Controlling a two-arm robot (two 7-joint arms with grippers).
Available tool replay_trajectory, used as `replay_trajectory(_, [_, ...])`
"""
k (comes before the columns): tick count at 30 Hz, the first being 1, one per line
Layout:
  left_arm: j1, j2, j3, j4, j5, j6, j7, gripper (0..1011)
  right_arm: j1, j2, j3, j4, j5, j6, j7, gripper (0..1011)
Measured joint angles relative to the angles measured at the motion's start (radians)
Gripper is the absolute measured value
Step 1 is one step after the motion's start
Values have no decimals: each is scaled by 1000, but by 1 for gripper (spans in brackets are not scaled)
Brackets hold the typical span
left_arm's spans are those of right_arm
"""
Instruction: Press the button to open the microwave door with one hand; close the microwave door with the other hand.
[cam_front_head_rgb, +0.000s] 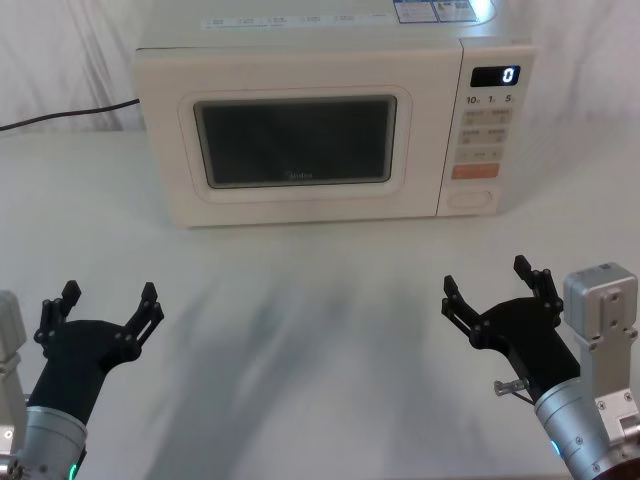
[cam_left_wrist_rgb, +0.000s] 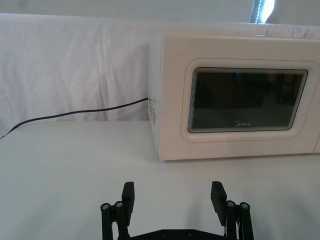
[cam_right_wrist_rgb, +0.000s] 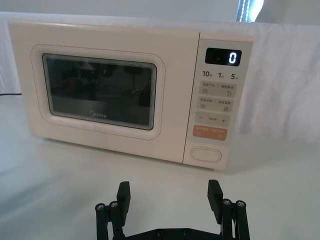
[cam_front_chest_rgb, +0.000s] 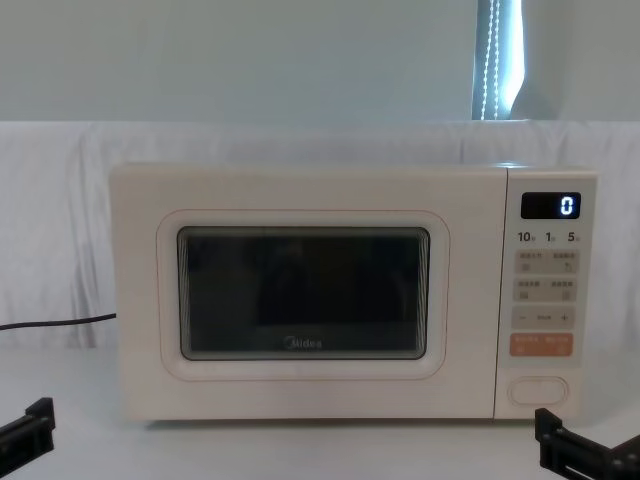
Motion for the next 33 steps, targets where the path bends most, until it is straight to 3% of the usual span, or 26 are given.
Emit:
replay_trajectory(6, [0,0,0,0,0,0,0,1001,0,0,0,0,0,0,0,994])
replay_trajectory(12, [0,0,0,0,0,0,0,1001,0,0,0,0,0,0,0,867])
replay_trajectory(15, [0,0,0,0,0,0,0,1001,0,0,0,0,0,0,0,759])
replay_trajectory(17, [0,0,0,0,0,0,0,1001,0,0,0,0,0,0,0,747])
replay_trajectory(25, [0,0,0,0,0,0,0,1001,0,0,0,0,0,0,0,444])
replay_trajectory(29, [0,0,0,0,0,0,0,1001,0,0,0,0,0,0,0,367])
replay_trajectory(33, [0,0,0,0,0,0,0,1001,0,0,0,0,0,0,0,217])
